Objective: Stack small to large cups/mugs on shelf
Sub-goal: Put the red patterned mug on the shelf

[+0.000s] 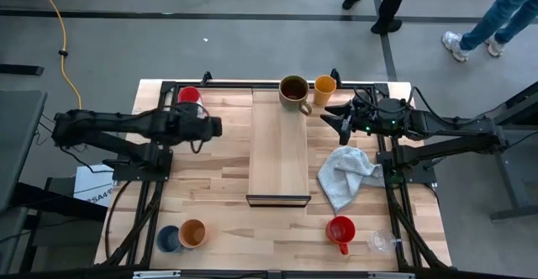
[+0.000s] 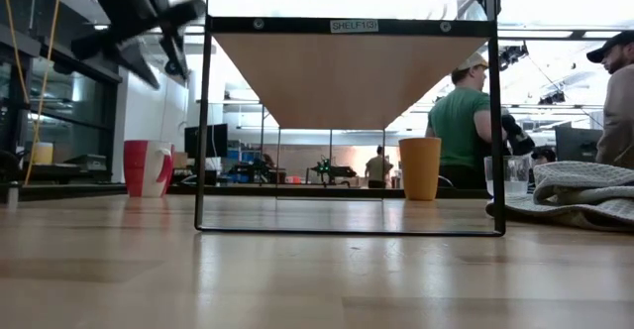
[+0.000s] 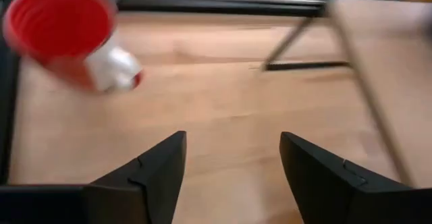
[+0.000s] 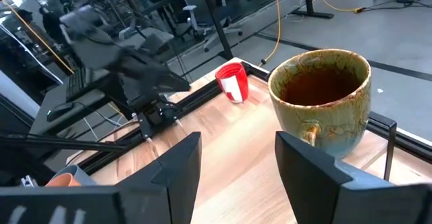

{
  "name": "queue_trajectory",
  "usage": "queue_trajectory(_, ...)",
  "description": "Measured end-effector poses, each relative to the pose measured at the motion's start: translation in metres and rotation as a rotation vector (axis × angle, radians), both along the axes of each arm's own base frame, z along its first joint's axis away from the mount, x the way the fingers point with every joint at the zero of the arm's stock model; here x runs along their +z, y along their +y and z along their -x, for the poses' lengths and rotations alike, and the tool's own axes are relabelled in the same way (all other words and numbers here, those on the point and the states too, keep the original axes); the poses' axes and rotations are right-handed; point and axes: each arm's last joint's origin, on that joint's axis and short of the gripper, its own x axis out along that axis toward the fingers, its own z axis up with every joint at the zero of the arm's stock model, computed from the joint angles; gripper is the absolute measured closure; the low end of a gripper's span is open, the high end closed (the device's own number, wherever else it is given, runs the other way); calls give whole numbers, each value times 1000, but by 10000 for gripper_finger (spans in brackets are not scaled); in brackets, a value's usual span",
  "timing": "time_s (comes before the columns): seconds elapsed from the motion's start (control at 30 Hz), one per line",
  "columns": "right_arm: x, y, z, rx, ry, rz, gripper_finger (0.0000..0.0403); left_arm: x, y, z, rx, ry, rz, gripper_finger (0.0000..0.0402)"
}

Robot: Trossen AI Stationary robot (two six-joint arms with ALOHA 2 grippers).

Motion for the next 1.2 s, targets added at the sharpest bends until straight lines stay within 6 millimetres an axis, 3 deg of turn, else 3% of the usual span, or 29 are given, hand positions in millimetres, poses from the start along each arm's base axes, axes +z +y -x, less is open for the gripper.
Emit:
queue_trajectory(0.23, 0, 0, 0, -1, 0, 2, 221, -25, 49, -15, 285, 21, 3, 172)
queue_trajectory(0.43, 0, 0, 0, -1, 0, 2, 221, -46, 80, -15, 431, 77, 57, 174)
queue_trajectory(1.2, 0, 0, 0, 5, 10, 27, 221, -89, 123, -18, 664, 31, 193, 174)
